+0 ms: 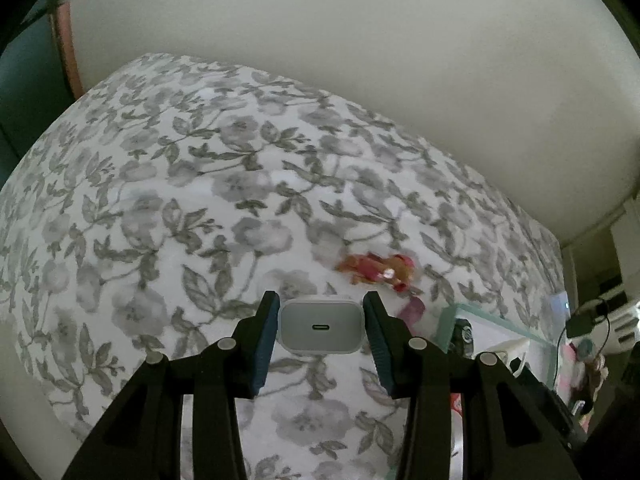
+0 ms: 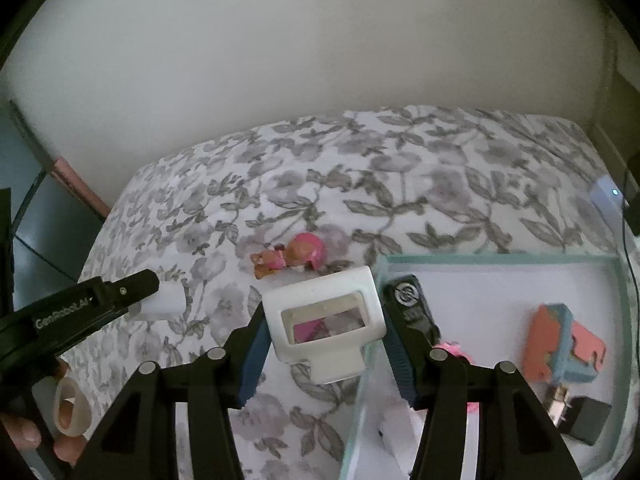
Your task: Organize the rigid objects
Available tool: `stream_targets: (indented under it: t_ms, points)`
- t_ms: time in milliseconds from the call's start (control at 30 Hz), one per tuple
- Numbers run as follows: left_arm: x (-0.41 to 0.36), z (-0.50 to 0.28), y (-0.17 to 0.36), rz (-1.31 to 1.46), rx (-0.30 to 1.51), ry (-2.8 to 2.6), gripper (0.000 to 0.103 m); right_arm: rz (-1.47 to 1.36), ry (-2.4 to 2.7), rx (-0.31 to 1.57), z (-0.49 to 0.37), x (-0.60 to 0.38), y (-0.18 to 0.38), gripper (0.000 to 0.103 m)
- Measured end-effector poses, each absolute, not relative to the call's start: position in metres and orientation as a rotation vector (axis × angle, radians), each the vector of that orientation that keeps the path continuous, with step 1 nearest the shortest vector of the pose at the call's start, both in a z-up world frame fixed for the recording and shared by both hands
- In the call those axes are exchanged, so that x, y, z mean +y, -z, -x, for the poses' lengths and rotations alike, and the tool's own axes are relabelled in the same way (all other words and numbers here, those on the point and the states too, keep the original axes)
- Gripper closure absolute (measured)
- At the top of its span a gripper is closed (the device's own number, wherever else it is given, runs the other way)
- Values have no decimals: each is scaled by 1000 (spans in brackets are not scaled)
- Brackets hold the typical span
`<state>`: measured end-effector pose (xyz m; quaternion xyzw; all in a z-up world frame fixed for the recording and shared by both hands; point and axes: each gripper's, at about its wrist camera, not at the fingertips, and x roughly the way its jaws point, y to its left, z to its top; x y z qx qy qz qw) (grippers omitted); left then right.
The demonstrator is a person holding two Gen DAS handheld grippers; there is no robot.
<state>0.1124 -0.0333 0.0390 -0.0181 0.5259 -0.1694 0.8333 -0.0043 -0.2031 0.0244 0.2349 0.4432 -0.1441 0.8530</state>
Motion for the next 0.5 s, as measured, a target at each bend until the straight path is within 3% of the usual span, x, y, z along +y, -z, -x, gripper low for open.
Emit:
stream_targets:
  t_ms: [500]
  points:
    - [-72, -82, -44, -9, 1122, 466, 58, -551, 423, 947, 49, -234, -28, 46]
